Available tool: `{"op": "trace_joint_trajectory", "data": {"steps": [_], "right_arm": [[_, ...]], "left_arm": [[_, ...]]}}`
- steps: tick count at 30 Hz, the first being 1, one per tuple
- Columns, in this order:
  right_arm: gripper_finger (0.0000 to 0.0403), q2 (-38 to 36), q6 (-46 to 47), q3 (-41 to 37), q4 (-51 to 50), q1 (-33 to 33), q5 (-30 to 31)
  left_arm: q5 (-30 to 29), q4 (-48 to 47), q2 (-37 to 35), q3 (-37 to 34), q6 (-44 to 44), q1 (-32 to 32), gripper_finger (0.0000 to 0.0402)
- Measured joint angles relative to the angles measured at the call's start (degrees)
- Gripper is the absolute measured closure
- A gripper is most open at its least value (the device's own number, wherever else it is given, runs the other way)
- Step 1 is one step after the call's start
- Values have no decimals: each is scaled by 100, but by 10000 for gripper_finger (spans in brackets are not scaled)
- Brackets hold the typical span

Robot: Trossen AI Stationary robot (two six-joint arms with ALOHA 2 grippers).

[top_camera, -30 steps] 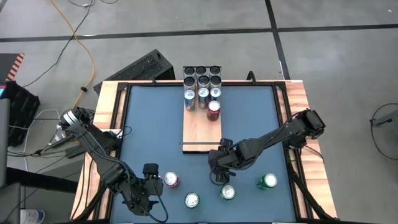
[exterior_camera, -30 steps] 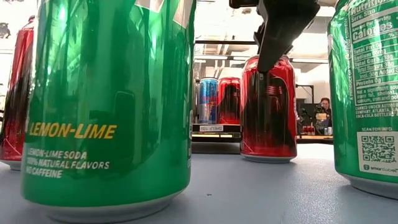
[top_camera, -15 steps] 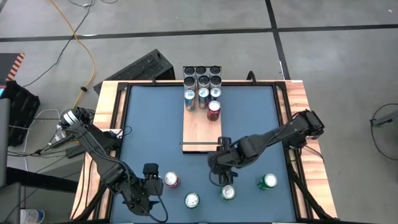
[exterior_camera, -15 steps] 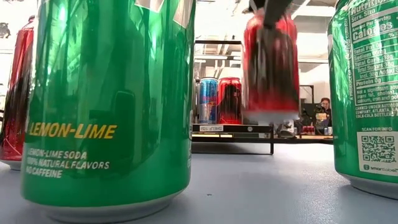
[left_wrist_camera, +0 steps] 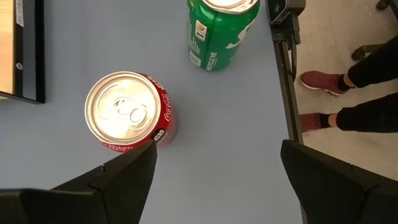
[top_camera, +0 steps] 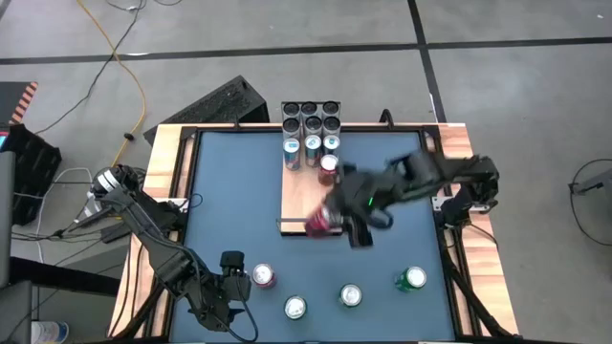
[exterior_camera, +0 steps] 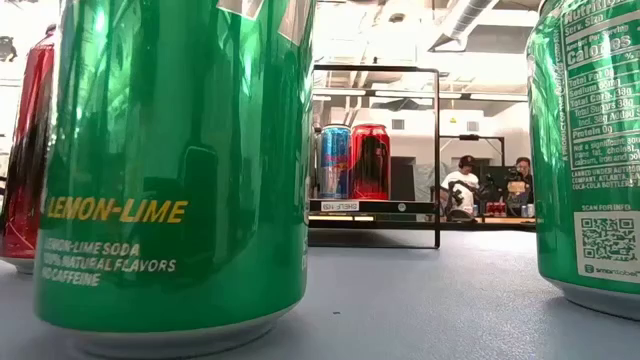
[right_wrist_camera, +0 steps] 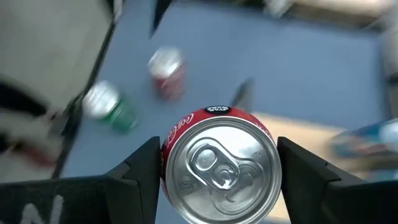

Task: Place canned beverage on shelf
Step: Put the right red soda can on the shelf aligned with the other red soda can

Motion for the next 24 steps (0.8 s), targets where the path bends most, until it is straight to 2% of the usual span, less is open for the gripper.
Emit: {"op": "trace_joint_trajectory", "data": {"steps": [3, 6, 10, 13, 15, 24], "right_arm": [[162, -6, -365, 398, 110, -401, 474], [162, -3, -683, 427, 267, -906, 776], [162, 17, -1040, 161, 684, -1562, 708], [162, 130, -1149, -100, 1159, -1934, 392], [163, 333, -1177, -153, 1119, -2137, 183], [163, 1305, -1690, -166, 747, -2322, 126]], "left_arm": [[0, 0, 0, 0, 0, 0, 72], [0, 0, 0, 0, 0, 0, 72], [-2, -12, 0, 0, 0, 0, 72], [-2, -17, 0, 0, 0, 0, 72], [-5, -38, 0, 0, 0, 0, 72], [-50, -148, 0, 0, -52, 0, 72]]}}
